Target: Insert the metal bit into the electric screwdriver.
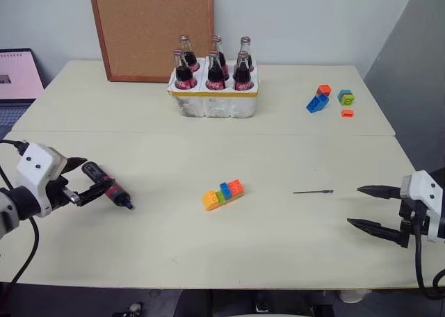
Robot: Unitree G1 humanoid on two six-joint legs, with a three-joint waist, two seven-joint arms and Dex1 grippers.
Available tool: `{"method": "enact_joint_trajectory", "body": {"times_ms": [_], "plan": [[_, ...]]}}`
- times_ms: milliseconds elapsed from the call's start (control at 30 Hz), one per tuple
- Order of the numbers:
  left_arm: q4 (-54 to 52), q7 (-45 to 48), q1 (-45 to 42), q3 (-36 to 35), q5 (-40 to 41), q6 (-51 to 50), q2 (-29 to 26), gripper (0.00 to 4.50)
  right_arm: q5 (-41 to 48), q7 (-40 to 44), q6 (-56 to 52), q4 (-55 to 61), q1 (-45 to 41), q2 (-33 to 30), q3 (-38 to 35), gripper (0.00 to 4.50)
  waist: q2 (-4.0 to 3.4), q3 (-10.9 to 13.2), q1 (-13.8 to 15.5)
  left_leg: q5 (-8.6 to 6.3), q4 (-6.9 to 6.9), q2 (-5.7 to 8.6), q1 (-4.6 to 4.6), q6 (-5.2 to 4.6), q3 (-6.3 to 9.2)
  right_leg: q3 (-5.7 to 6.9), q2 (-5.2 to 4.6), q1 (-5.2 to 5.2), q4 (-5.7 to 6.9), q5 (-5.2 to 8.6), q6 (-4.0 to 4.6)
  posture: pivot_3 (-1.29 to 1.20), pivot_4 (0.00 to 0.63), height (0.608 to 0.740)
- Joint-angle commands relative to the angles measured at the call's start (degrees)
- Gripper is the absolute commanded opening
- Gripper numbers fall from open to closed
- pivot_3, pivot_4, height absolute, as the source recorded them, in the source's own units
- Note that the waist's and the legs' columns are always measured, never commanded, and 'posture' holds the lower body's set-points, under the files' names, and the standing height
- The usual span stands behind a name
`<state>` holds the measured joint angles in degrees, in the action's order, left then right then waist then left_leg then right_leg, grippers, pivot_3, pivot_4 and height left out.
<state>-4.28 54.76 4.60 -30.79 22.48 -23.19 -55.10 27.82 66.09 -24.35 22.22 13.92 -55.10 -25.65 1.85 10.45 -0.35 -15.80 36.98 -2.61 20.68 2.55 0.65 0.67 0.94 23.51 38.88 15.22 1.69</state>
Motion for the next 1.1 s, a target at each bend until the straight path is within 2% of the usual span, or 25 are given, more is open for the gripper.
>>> {"method": "enact_joint_trajectory", "body": {"times_ms": [33, 267, 400, 567, 767, 1000, 1100], "plan": [[-2.74, 1.15, 0.81, -0.66, -1.22, 1.88, -2.09, 4.49, 0.34, 0.17, 1.39, 0.72, -3.01, -0.83, 0.84, 4.23, 0.00, 0.00, -0.09, 0.00, 0.00, -0.01, 0.00, 0.00, 0.00, 0.00, 0.00, 0.00, 0.00, 0.00, 0.00, 0.00, 0.150, 0.740], [-11.58, 5.76, 0.59, 7.44, -4.59, 7.08, -5.39, 4.49, 1.40, 0.21, -0.10, 1.37, -18.60, -0.54, 11.86, 4.23, -0.03, 0.02, -0.11, 0.00, 0.03, 0.00, -0.05, 0.00, 0.00, -0.02, -0.01, -0.01, 0.02, -0.04, -0.05, 0.00, 0.150, 0.740], [-15.89, 8.05, -1.66, 13.33, -3.77, 6.20, -5.83, 4.49, -1.70, 1.00, -0.88, -1.41, -31.27, 1.89, 23.09, 4.23, -0.05, 0.03, -0.29, 0.00, 0.01, 0.01, 0.01, 0.00, -0.03, -0.02, 0.05, 0.07, 0.01, -0.02, -0.02, 0.00, 0.150, 0.740], [-20.68, 8.60, -4.82, 21.75, -3.26, 6.09, -2.86, 4.49, -9.50, 2.66, -0.26, -7.07, -44.52, 8.49, 38.39, 4.23, -0.06, 0.04, -0.57, 0.00, 0.00, 0.00, 0.09, -0.01, -0.01, -0.02, 0.10, 0.15, 0.01, -0.01, 0.00, 0.00, 0.150, 0.740], [-19.56, 9.06, -8.17, 27.61, -5.16, 7.55, -0.54, 4.49, -14.60, 4.29, 2.01, -15.26, -52.63, 17.72, 48.07, 4.23, -0.06, 0.04, -0.65, 0.00, 0.04, 0.00, 0.21, -0.01, 0.00, -0.04, 0.11, 0.26, 0.05, -0.02, 0.01, 0.00, 0.150, 0.740], [-18.50, 8.78, -10.67, 29.66, -5.66, 8.47, 0.70, 4.49, -19.99, 4.75, 7.36, -25.71, -57.56, 24.94, 52.68, 4.23, -0.06, 0.04, -0.65, 0.01, 0.07, 0.00, 0.19, -0.02, 0.01, -0.04, 0.11, 0.26, 0.10, -0.02, 0.02, 0.00, 0.150, 0.740], [-19.71, 8.92, -10.99, 29.29, -2.49, 5.32, 2.01, 4.49, -21.96, 4.36, 9.43, -30.84, -59.28, 29.16, 54.25, 4.23, -0.06, 0.03, -0.67, 0.01, 0.07, 0.00, 0.18, -0.02, 0.01, -0.03, 0.12, 0.25, 0.11, -0.02, 0.03, 0.00, 0.150, 0.740]]}}
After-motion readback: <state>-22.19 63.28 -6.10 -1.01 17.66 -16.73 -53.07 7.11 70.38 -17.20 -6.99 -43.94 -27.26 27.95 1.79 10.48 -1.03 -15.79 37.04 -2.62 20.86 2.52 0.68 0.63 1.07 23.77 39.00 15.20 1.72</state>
